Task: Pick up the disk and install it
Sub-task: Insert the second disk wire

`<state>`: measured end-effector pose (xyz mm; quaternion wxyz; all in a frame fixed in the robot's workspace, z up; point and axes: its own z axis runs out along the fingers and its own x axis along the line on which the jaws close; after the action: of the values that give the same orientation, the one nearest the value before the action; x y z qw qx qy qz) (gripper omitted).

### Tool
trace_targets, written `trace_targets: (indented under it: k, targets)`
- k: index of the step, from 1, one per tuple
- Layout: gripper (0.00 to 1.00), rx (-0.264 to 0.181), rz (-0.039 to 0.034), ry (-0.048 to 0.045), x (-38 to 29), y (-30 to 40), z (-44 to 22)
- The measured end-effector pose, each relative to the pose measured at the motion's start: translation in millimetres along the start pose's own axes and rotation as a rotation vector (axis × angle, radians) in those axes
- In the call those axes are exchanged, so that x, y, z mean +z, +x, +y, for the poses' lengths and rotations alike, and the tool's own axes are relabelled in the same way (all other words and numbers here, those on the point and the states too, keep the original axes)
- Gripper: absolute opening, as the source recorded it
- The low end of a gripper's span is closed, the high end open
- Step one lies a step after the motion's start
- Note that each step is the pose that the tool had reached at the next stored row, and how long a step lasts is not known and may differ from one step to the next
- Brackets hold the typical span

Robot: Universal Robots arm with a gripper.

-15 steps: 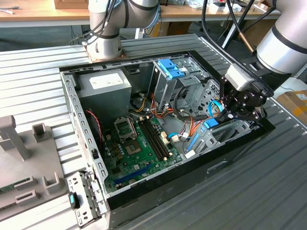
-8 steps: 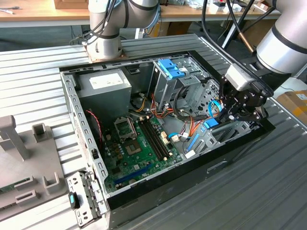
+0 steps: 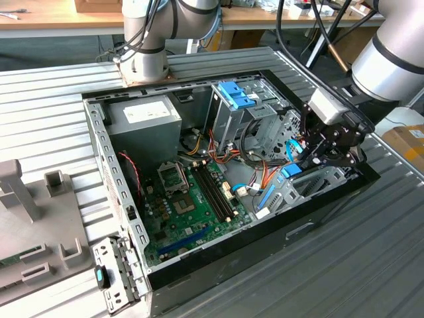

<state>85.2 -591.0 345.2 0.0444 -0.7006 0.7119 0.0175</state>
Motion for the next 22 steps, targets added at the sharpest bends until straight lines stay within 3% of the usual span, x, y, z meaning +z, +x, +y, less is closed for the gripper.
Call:
trace_targets:
  k: [2, 6, 11, 15, 17, 18, 19, 20, 22]
  targets:
    - [0.23, 0.000, 0.0000, -0.0019, 0.3, -2.5, -1.4]
    - [0.23, 0.001, 0.0003, -0.0133, 0.7, -3.0, -10.7]
    - [0.23, 0.001, 0.0003, -0.0146, 0.5, -2.9, -12.3]
    - [0.23, 0.001, -0.0001, -0.0147, -6.4, -3.7, -12.5]
    - [0.23, 0.002, -0.0191, -0.0192, -6.4, -5.0, -12.5]
    - [0.23, 0.003, -0.0243, -0.0203, -6.4, -5.3, -12.5]
    - [0.23, 0.003, -0.0369, -0.0222, -6.4, -5.5, -12.5]
    - [0.23, 0.004, -0.0659, -0.0292, -6.2, -5.5, -12.9]
    - [0.23, 0.005, -0.0688, -0.0310, -7.4, -5.5, -13.4]
